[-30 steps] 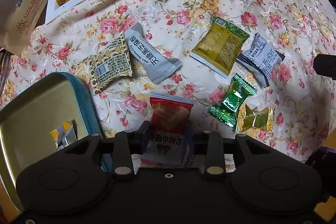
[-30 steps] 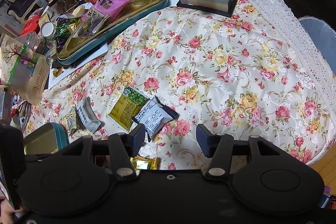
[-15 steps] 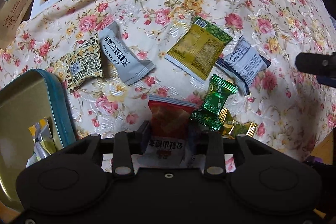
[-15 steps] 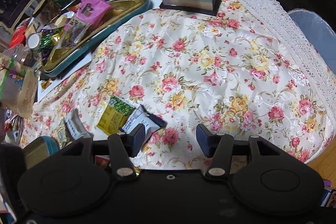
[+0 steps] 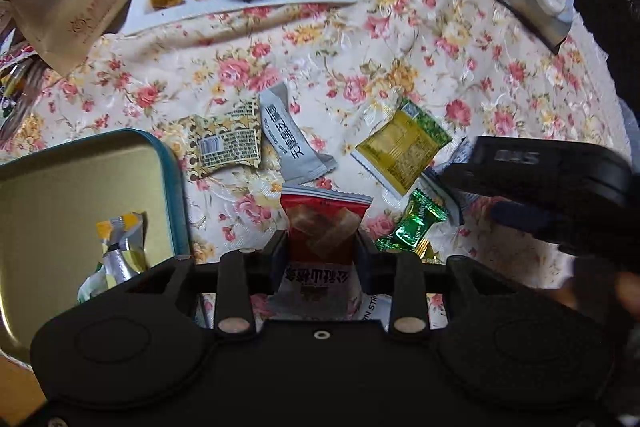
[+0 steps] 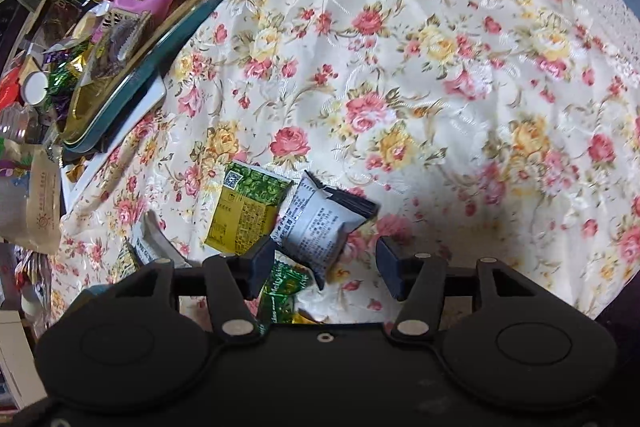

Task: Organize snacks
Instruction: 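Grasp the white-and-black packet with the right gripper while the left holds the red packet, then carry the red packet over the gold tray and release it while the right carries its packet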

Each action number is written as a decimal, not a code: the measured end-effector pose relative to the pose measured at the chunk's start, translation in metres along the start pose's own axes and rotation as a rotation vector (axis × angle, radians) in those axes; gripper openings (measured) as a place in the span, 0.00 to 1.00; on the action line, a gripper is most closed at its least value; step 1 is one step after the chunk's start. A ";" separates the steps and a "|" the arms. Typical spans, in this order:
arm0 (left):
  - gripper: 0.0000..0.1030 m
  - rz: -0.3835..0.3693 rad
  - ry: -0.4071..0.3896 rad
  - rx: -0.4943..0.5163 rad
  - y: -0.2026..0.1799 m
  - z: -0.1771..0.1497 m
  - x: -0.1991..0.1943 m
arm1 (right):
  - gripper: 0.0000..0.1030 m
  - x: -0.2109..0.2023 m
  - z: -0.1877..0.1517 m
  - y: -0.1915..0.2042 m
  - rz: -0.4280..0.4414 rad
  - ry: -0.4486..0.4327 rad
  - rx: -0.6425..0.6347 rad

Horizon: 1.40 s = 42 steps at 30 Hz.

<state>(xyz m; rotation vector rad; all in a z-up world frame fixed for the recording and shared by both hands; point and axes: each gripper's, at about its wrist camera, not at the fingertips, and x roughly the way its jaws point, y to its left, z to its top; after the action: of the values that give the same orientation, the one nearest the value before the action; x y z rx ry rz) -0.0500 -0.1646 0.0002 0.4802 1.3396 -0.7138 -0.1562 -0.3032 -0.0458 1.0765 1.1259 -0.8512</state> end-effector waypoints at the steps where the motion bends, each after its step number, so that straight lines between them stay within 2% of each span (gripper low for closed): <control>1: 0.42 -0.008 -0.005 -0.003 0.002 -0.001 -0.004 | 0.57 0.005 0.000 0.003 -0.013 -0.003 0.009; 6: 0.42 -0.056 -0.018 -0.015 0.008 -0.004 -0.019 | 0.66 0.020 -0.004 0.021 -0.068 -0.055 -0.013; 9: 0.42 -0.070 -0.027 -0.027 0.014 -0.006 -0.027 | 0.64 0.025 -0.009 0.038 -0.122 -0.091 -0.072; 10: 0.42 -0.073 -0.029 -0.031 0.017 -0.006 -0.029 | 0.62 0.027 -0.012 0.043 -0.141 -0.109 -0.099; 12: 0.42 -0.080 -0.033 -0.044 0.022 -0.006 -0.032 | 0.38 0.027 -0.018 0.051 -0.144 -0.143 -0.164; 13: 0.42 -0.083 -0.034 -0.048 0.025 -0.006 -0.033 | 0.34 0.026 -0.021 0.057 -0.142 -0.151 -0.206; 17: 0.42 -0.089 -0.033 -0.067 0.030 -0.006 -0.036 | 0.33 0.024 -0.025 0.058 -0.156 -0.154 -0.254; 22: 0.42 -0.098 -0.057 -0.085 0.036 -0.003 -0.045 | 0.33 0.007 -0.015 0.042 -0.091 -0.146 -0.209; 29: 0.42 -0.090 -0.084 -0.149 0.056 0.005 -0.055 | 0.33 -0.044 0.003 0.009 0.057 -0.165 -0.102; 35: 0.42 -0.076 -0.096 -0.183 0.079 0.008 -0.062 | 0.33 -0.057 0.005 0.004 0.078 -0.181 -0.095; 42: 0.42 -0.089 -0.072 -0.240 0.115 -0.003 -0.062 | 0.33 -0.059 -0.019 0.029 0.105 -0.157 -0.189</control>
<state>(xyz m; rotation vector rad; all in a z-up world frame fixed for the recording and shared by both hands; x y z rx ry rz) 0.0245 -0.0703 0.0503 0.2025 1.3642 -0.6268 -0.1485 -0.2761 0.0171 0.8883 0.9882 -0.7180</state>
